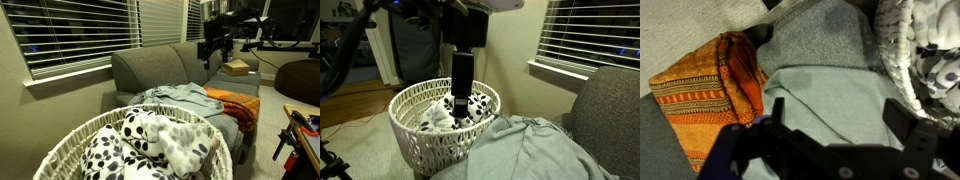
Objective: Put the gray blanket in the white basket
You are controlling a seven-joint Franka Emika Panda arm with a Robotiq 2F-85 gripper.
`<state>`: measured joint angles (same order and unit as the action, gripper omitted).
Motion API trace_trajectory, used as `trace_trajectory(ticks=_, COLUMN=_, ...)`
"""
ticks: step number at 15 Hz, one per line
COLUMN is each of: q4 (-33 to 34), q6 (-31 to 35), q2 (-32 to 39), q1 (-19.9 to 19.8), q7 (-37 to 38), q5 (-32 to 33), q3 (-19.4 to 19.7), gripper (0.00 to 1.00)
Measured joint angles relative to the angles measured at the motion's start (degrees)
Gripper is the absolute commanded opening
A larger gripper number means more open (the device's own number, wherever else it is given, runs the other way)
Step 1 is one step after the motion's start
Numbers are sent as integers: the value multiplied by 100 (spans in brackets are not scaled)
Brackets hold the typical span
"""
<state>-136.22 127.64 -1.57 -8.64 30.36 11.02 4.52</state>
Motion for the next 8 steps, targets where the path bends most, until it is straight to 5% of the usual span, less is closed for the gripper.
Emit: trace_trajectory(ticks=8, q4=18, q6=-1, q2=199, q1=8, q7=-3, q5=0, q3=40, gripper=100)
